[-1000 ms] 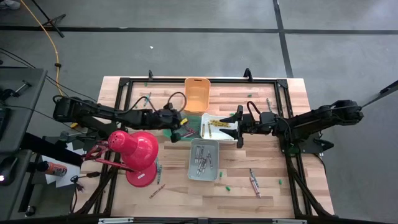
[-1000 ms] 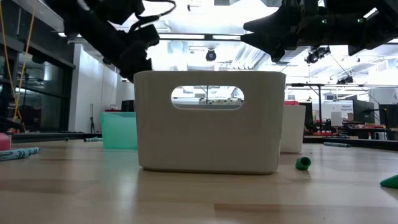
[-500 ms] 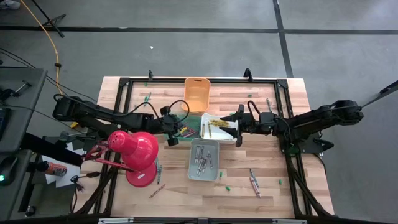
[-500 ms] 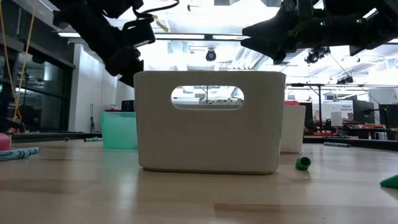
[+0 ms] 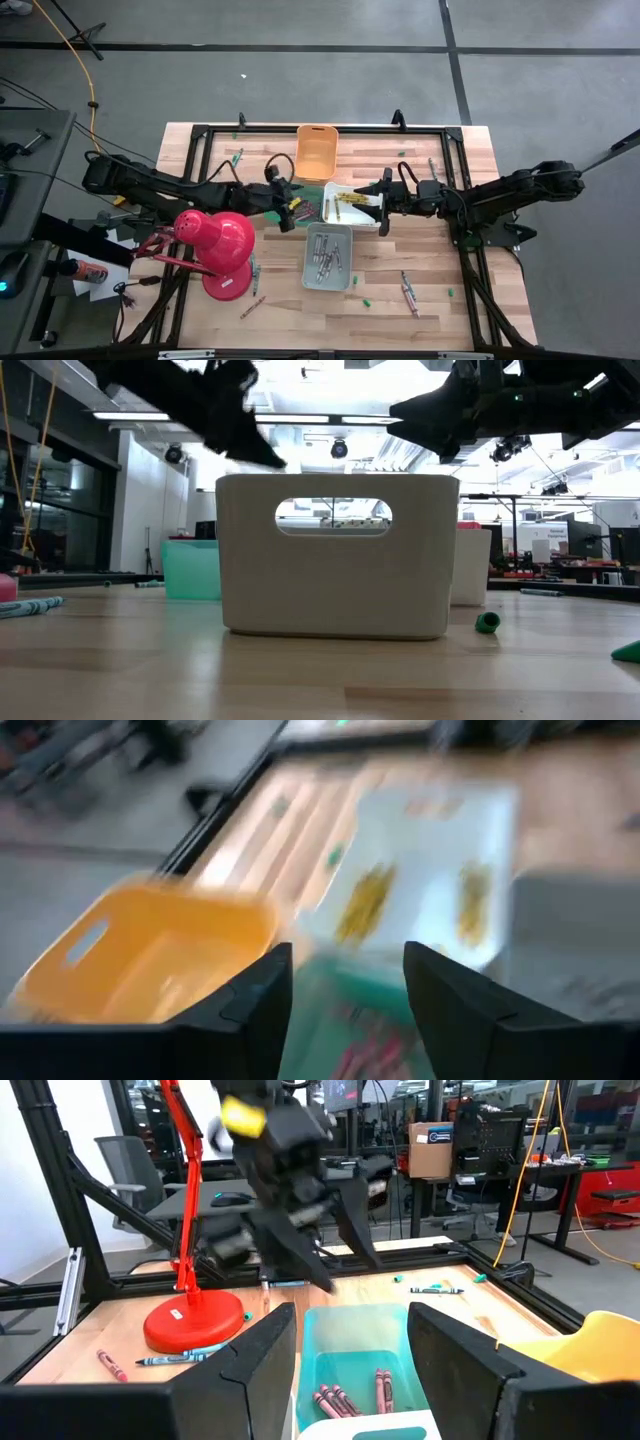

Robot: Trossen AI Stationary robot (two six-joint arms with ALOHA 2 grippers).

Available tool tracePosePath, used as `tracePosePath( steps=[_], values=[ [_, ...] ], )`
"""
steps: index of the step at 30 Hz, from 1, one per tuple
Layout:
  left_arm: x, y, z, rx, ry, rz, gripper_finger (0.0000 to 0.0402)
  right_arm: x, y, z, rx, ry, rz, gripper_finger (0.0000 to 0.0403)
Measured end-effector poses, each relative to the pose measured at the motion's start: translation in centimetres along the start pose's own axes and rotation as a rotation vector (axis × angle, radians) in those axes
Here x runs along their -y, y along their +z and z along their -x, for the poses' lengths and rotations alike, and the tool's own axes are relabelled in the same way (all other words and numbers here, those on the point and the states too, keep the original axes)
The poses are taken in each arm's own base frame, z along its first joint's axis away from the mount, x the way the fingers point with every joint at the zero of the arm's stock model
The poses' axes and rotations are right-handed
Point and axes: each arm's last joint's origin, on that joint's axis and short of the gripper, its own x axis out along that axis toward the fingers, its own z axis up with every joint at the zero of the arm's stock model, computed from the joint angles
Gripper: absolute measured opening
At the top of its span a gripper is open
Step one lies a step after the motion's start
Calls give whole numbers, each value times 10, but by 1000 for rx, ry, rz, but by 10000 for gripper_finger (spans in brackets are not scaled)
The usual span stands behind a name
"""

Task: Sort crayons
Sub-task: Put the pink crayon into the blue bin

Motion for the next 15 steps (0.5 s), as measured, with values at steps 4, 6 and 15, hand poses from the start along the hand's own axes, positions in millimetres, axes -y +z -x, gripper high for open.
tracePosePath(
  steps=[4,6,15],
  values=[
    [5,2,0,124,-165,-3,178,0,-1,0,-8,0,0,189],
    [5,-3,0,189,-197,3,175,0,-2,0,-17,-1,-2,189],
    [0,-9,2,297,-213,42,173,0,-2,0,-22,-1,0,189]
  ],
)
